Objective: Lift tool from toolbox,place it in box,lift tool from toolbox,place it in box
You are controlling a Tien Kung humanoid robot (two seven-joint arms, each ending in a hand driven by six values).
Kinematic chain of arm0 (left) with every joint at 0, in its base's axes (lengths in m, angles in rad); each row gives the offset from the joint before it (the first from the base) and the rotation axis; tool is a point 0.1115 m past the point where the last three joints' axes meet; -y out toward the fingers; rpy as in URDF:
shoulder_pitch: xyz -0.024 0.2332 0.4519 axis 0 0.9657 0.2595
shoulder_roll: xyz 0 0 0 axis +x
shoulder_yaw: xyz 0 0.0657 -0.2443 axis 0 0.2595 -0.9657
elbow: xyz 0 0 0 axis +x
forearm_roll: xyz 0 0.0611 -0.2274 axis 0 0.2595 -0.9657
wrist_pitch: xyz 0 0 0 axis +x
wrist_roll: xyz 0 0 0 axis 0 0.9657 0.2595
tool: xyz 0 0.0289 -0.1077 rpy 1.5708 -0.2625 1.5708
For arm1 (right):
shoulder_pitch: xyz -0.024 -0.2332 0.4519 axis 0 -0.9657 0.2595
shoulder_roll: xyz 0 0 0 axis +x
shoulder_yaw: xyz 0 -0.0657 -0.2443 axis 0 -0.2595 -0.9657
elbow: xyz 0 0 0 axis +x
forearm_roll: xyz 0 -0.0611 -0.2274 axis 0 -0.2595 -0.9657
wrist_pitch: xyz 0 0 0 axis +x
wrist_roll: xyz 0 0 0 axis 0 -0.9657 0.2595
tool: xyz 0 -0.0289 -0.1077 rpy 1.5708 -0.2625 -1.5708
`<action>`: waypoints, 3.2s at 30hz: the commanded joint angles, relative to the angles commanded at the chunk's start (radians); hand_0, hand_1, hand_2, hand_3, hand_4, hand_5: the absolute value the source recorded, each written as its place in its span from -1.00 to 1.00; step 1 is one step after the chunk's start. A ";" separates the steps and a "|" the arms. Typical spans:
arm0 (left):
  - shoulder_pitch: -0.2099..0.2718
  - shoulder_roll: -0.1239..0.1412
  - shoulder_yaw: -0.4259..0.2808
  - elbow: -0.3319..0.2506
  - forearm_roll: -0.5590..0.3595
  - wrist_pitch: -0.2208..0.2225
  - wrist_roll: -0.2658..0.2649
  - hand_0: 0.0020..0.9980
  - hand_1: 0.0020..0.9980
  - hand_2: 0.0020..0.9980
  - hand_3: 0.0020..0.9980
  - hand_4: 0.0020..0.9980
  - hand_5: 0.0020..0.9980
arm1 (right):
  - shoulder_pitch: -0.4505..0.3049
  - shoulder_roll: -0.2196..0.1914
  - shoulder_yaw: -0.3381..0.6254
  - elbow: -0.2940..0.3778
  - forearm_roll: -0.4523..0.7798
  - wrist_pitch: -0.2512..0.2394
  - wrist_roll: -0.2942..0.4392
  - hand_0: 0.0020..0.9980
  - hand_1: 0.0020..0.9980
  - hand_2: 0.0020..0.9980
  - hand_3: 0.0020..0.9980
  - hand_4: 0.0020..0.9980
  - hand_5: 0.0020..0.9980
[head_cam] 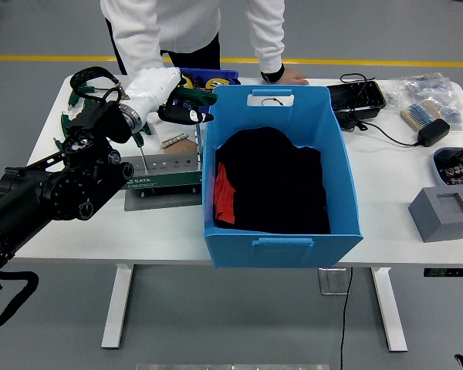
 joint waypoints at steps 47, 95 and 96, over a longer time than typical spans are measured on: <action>-0.185 0.197 0.061 -0.252 0.054 -0.129 0.035 -0.80 -1.00 -0.96 -0.91 0.35 0.10 | -0.025 0.005 0.008 0.000 -0.003 -0.004 -0.004 0.30 0.27 0.38 0.10 0.56 0.35; -0.240 -0.058 0.394 -0.159 -0.293 -0.399 -0.030 -0.74 -1.00 -0.92 -0.86 0.62 0.56 | 0.006 -0.006 0.010 -0.002 -0.023 0.001 -0.006 0.30 0.27 0.38 0.10 0.56 0.34; -0.241 -0.064 0.401 -0.152 -0.295 -0.402 -0.030 -0.74 -1.00 -0.92 -0.86 0.62 0.56 | 0.006 -0.006 0.011 -0.002 -0.024 0.001 -0.006 0.30 0.27 0.38 0.10 0.56 0.34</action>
